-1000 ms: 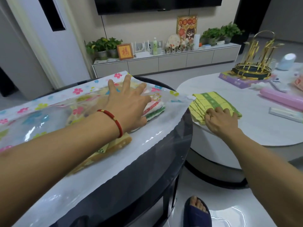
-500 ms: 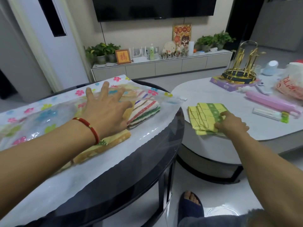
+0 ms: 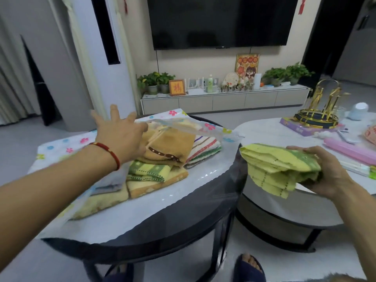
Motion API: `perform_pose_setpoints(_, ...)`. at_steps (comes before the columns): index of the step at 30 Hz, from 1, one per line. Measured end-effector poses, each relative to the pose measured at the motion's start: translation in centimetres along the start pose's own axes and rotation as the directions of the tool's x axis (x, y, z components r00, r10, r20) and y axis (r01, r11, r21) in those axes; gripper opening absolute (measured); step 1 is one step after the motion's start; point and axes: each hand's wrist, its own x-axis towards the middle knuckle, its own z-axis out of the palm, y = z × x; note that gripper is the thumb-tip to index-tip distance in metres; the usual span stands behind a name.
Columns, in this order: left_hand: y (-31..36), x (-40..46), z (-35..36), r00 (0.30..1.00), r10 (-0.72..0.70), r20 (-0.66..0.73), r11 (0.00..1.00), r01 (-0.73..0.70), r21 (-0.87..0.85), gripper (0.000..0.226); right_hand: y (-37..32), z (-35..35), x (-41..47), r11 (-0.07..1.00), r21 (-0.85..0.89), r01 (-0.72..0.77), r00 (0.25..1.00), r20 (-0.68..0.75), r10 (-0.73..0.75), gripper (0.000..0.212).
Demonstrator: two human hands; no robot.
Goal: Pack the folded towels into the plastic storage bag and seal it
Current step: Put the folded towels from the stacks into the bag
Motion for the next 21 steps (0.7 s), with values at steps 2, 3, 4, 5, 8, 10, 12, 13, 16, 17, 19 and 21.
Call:
perform_pose_setpoints(2, -1.6, 0.5, -0.9, 0.998, -0.044, 0.037, 0.999, 0.044, 0.001, 0.054, -0.3, 1.7, -1.6, 0.998, -0.015, -0.06, 0.972, 0.225, 0.062, 0.038)
perform_pose_setpoints(3, -2.2, 0.8, -1.3, 0.998, -0.049, 0.049, 0.999, 0.049, 0.002, 0.059, -0.3, 3.2, -2.0, 0.993, -0.042, -0.111, 0.926, 0.358, 0.119, 0.035)
perform_pose_setpoints(4, -2.7, 1.0, -1.6, 0.997, -0.049, 0.054, 0.999, 0.049, 0.005, 0.064, -0.3, 5.1, -2.1, 0.982, -0.093, -0.166, 0.85, 0.491, 0.19, 0.034)
perform_pose_setpoints(5, -3.0, 1.1, -2.0, 0.997, -0.048, 0.053, 0.999, 0.047, 0.01, 0.068, 0.1, 7.4, -1.9, 0.967, -0.177, -0.183, 0.768, 0.588, 0.253, 0.036)
perform_pose_setpoints(8, -3.5, 1.2, -3.0, 0.998, -0.045, 0.047, 0.999, 0.044, 0.03, 0.075, 2.9, 16.5, -0.9, 0.906, -0.421, -0.031, 0.604, 0.715, 0.353, 0.036)
perform_pose_setpoints(10, -3.7, 1.3, -3.7, 0.998, -0.049, 0.044, 0.998, 0.048, 0.028, 0.075, 5.0, 23.0, -0.1, 0.895, -0.442, 0.055, 0.558, 0.757, 0.34, 0.038)
perform_pose_setpoints(12, -3.9, 1.4, -4.3, 0.997, -0.055, 0.047, 0.998, 0.055, 0.02, 0.075, 6.7, 27.8, 1.6, 0.921, -0.38, 0.087, 0.661, 0.714, 0.232, 0.04)
perform_pose_setpoints(13, -3.9, 1.4, -4.5, 0.997, -0.055, 0.048, 0.998, 0.054, 0.024, 0.074, 7.3, 29.4, 2.8, 0.934, -0.341, 0.107, 0.742, 0.653, 0.153, 0.041)
perform_pose_setpoints(16, -4.2, 1.1, -4.7, 0.998, -0.042, 0.04, 0.998, 0.04, 0.052, 0.07, 8.7, 31.5, 5.3, 0.943, -0.308, 0.122, 0.843, 0.533, 0.065, 0.042)
perform_pose_setpoints(17, -4.2, 0.9, -4.5, 0.999, -0.026, 0.037, 0.998, 0.024, 0.053, 0.067, 9.0, 31.4, 5.8, 0.94, -0.317, 0.127, 0.851, 0.522, 0.062, 0.042)
perform_pose_setpoints(19, -3.9, 0.2, -3.6, 1.0, 0.023, 0.019, 1.0, -0.023, 0.012, 0.061, 9.2, 30.7, 6.2, 0.835, -0.468, 0.29, 0.879, 0.475, -0.039, 0.037)
perform_pose_setpoints(21, -2.9, -0.8, -1.7, 0.997, 0.07, -0.018, 0.996, -0.071, -0.06, 0.06, 8.8, 29.4, 5.7, 0.421, -0.709, 0.566, 0.817, 0.551, -0.171, 0.032)
